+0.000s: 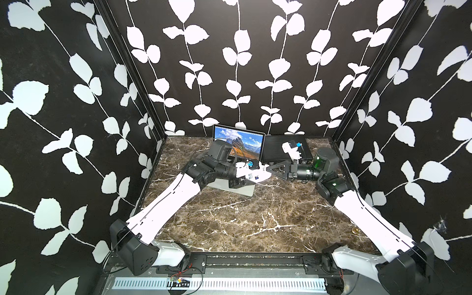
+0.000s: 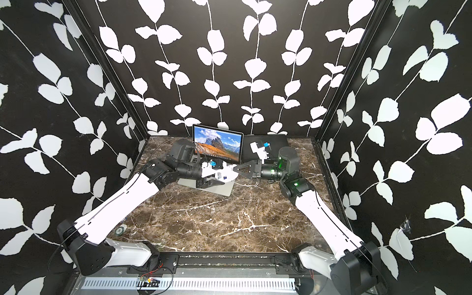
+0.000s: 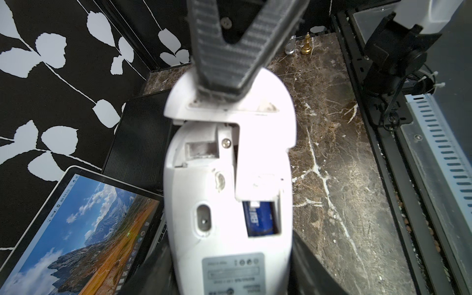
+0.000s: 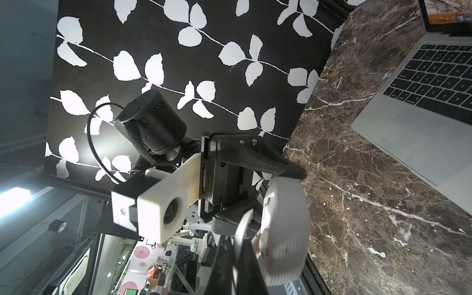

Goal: Insert the wireless mouse receiver into the laptop
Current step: Close the lid on the mouse.

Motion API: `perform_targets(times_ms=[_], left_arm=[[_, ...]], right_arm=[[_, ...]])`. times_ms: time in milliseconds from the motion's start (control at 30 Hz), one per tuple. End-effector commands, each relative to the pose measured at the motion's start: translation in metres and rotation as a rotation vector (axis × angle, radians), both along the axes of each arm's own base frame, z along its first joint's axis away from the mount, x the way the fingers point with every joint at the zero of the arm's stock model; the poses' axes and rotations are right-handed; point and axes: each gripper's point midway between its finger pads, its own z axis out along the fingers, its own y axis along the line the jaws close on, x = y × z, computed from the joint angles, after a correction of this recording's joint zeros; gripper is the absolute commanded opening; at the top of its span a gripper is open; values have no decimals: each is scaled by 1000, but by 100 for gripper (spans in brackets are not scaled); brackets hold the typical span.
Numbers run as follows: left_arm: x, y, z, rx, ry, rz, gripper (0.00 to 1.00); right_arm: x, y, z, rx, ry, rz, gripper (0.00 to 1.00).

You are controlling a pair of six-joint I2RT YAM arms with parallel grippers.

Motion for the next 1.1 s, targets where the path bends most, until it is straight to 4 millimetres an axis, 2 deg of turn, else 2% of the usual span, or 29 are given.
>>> perform_targets(times_ms=[0,267,733,1067], left_arm=[[-6,0,26,-81,-41,-15,58],[-6,0,29,-84,-45,-15,57],[-13,-1,32,-105,-28,-40,56],[-16,0,35,-105,-25,-54,56]], right_arm=[[-3,-1,3,-21,-24,6,0],[-1,-2,0,-64,-19,2,0],[2,-4,0,-91,-19,-9,12],[6,-4,1,-116,-28,-24,14]])
